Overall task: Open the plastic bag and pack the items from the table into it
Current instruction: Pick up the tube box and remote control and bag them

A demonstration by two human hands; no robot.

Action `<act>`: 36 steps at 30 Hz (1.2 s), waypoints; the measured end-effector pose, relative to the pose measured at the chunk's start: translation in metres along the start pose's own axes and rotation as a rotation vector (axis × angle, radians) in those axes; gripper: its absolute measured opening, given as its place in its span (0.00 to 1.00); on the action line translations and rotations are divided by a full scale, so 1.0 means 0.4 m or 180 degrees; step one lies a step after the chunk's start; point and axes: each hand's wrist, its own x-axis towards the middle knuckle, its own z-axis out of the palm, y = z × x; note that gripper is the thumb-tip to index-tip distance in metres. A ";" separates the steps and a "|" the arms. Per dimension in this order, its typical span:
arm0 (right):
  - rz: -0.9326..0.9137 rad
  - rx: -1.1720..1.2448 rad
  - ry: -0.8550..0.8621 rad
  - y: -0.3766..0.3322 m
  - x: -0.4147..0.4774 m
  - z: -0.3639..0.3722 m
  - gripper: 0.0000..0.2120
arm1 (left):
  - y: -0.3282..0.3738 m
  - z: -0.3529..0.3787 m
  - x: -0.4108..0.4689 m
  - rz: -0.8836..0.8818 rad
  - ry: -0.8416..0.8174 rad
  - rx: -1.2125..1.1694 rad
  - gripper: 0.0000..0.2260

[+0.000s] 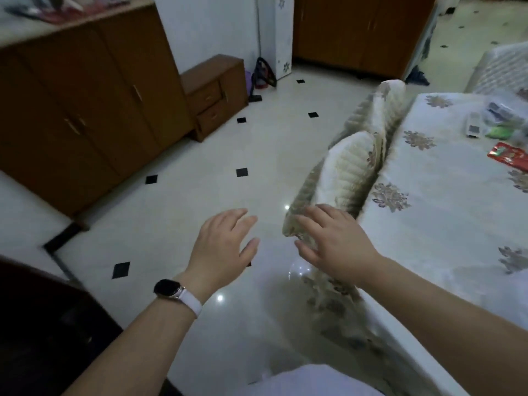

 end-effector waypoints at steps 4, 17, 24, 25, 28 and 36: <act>-0.0197 -0.0063 -0.0091 -0.068 0.138 0.019 0.24 | -0.132 -0.035 -0.003 -0.0218 0.0136 0.0066 0.20; -0.1053 0.0143 -0.0092 -0.181 0.629 0.226 0.24 | -0.484 -0.054 0.098 -0.0993 0.0081 0.0382 0.20; -0.1132 0.0429 0.0054 -0.127 0.902 0.296 0.23 | -0.651 -0.069 0.335 -0.1049 -0.0192 0.0543 0.21; -0.1128 0.0436 0.0073 -0.110 0.943 0.297 0.23 | -0.669 -0.072 0.379 -0.1043 -0.0191 0.0580 0.21; -0.1076 0.0410 0.0107 -0.058 1.056 0.292 0.23 | -0.715 -0.071 0.500 -0.0977 -0.0185 0.0632 0.21; -0.0674 0.0275 0.0188 0.107 1.222 0.282 0.22 | -0.784 -0.007 0.790 -0.0556 -0.0083 0.0549 0.21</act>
